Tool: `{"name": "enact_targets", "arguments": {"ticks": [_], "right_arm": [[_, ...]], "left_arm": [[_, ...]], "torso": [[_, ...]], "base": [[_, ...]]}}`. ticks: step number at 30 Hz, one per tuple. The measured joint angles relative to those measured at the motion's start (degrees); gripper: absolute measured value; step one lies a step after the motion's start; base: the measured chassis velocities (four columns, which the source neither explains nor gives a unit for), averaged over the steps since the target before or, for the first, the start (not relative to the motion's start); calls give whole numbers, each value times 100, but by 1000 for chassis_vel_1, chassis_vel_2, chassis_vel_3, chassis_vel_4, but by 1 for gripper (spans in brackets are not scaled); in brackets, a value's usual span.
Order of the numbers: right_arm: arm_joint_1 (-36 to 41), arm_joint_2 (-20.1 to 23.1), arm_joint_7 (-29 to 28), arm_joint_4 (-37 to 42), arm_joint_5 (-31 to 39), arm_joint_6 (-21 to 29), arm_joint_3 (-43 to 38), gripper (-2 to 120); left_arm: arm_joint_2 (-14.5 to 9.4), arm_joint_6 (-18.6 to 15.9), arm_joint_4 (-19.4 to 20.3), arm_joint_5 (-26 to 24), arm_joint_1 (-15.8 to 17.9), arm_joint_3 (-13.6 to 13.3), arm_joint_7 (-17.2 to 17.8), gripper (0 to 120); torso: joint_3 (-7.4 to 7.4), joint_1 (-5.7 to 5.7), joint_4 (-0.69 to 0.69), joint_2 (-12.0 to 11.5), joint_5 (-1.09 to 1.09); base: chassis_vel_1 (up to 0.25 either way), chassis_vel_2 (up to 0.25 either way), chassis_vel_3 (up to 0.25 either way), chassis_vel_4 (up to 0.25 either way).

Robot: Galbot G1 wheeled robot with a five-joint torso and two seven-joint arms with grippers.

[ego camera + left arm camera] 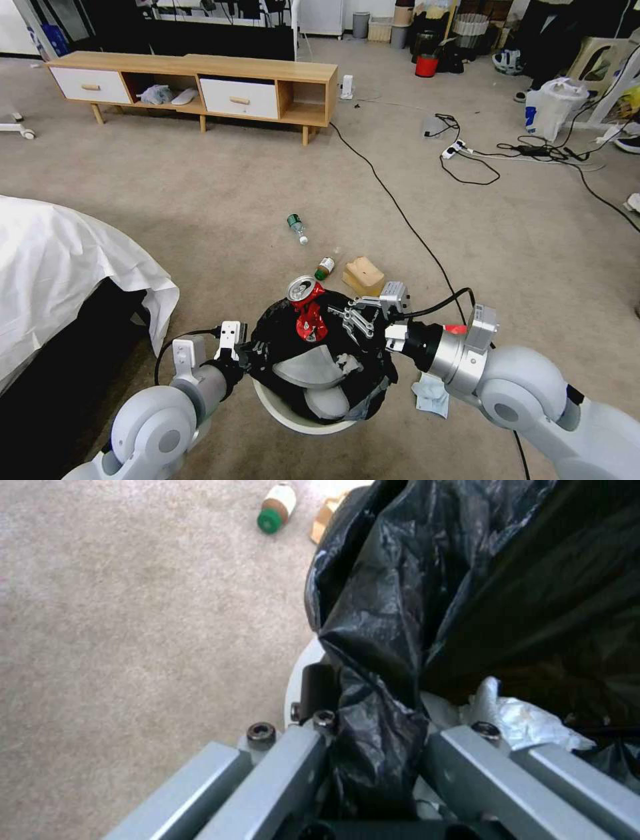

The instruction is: Pick up the trash bin and place the garbage on the floor into it.

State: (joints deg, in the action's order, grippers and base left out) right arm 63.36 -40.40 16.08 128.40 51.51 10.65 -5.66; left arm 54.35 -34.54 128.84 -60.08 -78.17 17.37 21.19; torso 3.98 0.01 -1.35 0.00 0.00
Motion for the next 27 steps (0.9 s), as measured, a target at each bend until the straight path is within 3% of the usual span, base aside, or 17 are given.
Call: {"name": "enact_targets", "arguments": {"ticks": [27], "right_arm": [[100, -190, -34, -487, -529, -128, 219, 0]], "left_arm": [[-25, 25, 152, -118, -190, 191, 44, 1]], "torso": [[0, -1, 0, 0, 0]], "base": [[0, 0, 0, 0]]}}
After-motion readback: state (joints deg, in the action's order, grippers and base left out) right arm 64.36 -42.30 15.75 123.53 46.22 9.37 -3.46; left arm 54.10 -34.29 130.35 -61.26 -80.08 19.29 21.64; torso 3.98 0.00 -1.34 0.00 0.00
